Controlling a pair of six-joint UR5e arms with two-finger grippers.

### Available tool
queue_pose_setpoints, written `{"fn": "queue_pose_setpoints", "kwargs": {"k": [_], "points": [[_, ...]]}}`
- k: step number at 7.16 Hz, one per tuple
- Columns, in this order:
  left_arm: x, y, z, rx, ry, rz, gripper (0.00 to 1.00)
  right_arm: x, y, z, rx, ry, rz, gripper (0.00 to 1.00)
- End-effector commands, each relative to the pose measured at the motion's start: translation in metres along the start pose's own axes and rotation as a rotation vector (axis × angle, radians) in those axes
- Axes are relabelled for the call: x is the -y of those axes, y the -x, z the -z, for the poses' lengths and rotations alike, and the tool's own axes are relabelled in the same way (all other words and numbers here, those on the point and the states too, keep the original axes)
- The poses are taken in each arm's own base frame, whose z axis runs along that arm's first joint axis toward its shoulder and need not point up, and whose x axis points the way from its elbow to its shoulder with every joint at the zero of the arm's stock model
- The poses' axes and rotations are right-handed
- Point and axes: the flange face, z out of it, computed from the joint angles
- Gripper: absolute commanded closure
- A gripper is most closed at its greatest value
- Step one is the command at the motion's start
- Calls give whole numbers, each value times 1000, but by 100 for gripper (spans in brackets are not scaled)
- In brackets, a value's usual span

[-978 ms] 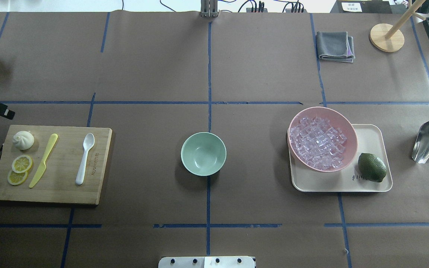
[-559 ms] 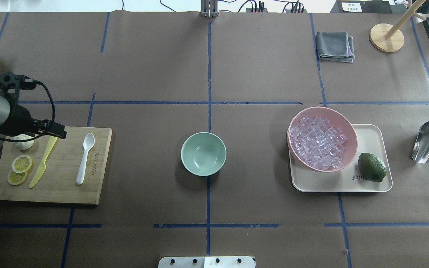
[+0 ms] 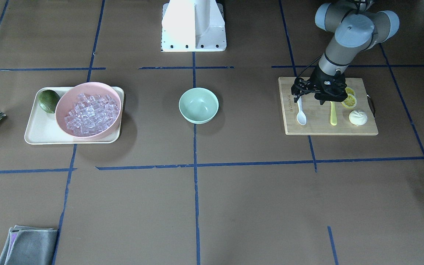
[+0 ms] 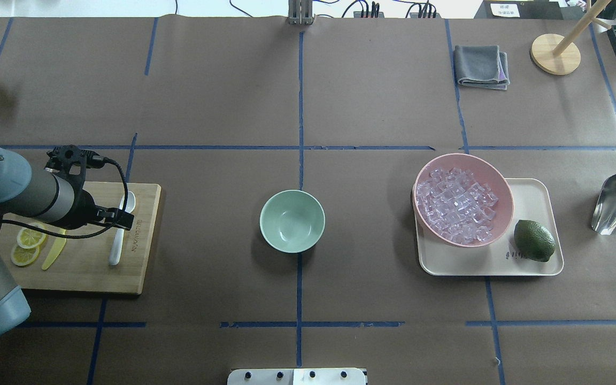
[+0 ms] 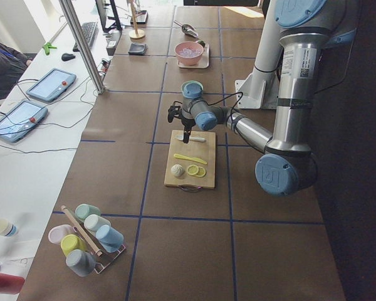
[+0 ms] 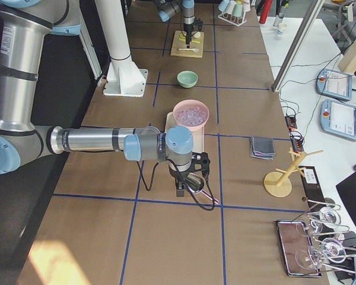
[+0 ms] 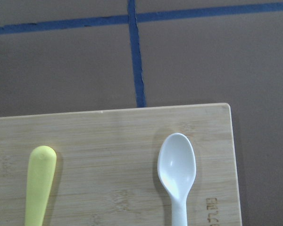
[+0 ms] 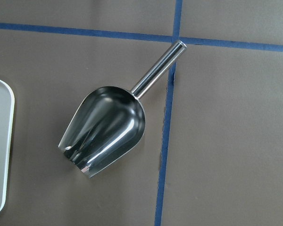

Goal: Put spoon and ice into bowl

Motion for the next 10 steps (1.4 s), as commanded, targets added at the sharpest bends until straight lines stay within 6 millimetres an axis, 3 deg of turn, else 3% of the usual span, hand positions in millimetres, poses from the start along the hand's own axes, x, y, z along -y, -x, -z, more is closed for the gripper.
{"fn": "queue_pose_setpoints", "kwargs": {"k": [1, 2, 3, 6, 7, 8, 10], "points": [[7, -11, -15, 3, 10, -8, 0, 0, -1, 0, 0, 0, 0, 0], [7, -10, -15, 4, 12, -12, 0, 0, -1, 0, 0, 0, 0, 0], [7, -10, -15, 4, 12, -12, 7, 0, 0, 0, 0, -1, 1, 0], [5, -11, -16, 1, 19, -13, 54, 0, -1, 0, 0, 0, 0, 0], [5, -11, -16, 2, 20, -12, 78, 0, -1, 0, 0, 0, 0, 0], [5, -11, -16, 2, 20, -12, 92, 0, -1, 0, 0, 0, 0, 0], [5, -11, -15, 3, 15, -13, 97, 0, 0, 0, 0, -1, 1, 0]]}}
